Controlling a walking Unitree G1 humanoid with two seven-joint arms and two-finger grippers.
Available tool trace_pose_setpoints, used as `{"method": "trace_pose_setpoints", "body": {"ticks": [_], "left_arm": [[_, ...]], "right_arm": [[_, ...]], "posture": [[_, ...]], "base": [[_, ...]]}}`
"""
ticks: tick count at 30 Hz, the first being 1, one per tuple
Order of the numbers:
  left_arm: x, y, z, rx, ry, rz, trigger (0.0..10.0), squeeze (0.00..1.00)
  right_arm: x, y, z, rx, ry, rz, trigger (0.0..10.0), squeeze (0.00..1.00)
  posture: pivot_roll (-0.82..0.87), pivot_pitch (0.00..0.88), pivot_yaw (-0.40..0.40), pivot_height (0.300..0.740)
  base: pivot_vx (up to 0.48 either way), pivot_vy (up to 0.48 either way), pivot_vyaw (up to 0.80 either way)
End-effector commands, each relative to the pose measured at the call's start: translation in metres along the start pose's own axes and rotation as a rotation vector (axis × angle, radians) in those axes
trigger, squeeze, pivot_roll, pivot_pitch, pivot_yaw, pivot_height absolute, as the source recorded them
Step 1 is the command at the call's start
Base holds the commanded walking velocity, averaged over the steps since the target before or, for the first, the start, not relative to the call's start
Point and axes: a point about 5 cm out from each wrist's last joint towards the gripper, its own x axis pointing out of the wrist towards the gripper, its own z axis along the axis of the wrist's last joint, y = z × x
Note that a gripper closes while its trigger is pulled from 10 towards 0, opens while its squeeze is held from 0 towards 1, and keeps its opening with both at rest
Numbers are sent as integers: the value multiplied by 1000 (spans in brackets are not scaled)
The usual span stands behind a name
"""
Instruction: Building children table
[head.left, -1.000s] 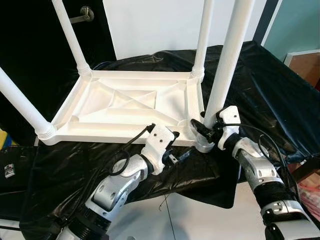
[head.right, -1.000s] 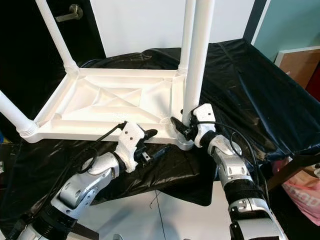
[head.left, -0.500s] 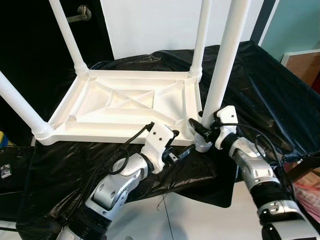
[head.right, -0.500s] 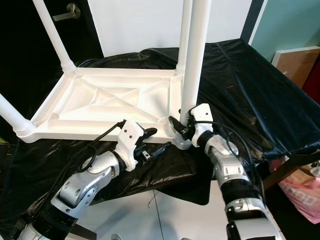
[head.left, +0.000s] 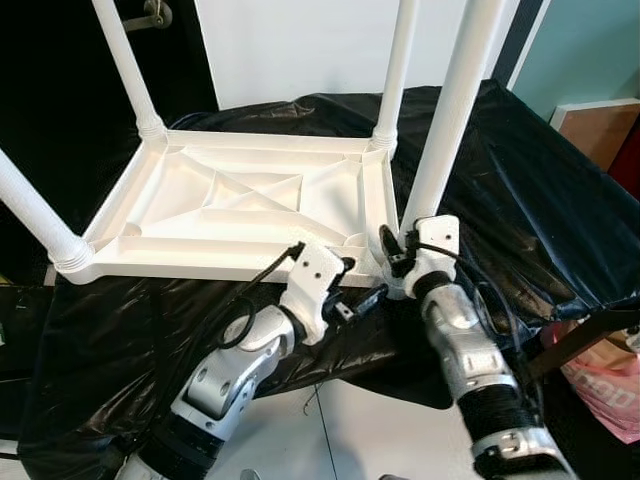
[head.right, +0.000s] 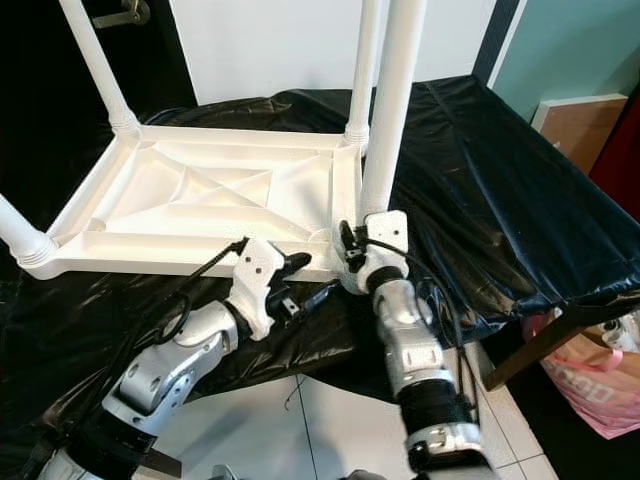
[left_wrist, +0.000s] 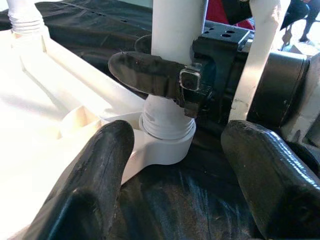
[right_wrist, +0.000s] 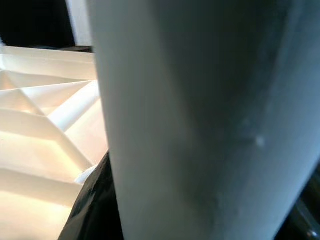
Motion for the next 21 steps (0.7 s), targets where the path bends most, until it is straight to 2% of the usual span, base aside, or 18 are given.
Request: {"method": "trace_pose_setpoints", "body": {"ticks": [1, 4, 12, 13, 21], "left_arm": [[-3, -3, -2, 0, 7, -50, 10000, 0], [-3, -5, -1, -4, 10, -52, 10000, 0], [-7, -5, -1, -7, 17, -55, 10000, 0], [-8, -4, -1, -5, 21, -56, 10000, 0], [-9, -4, 1, -9, 23, -65, 10000, 0]], "right_arm": [[-11, 2, -26, 10, 127, -71, 10000, 0], [-14, 9, -25, 27, 121, -82, 10000, 0], [-17, 13, -25, 30, 118, -82, 10000, 0], [-18, 13, -23, 26, 105, -75, 10000, 1000], [-22, 14, -14, 20, 44, -9, 10000, 1000]], "posture": [[-18, 128, -37, 740], [-5, 130, -29, 740], [1, 141, -15, 740], [2, 142, -10, 740], [-11, 143, 0, 740]], "base": [[0, 0, 0], [0, 0, 0], [0, 0, 0], [0, 0, 0], [0, 0, 0]]}}
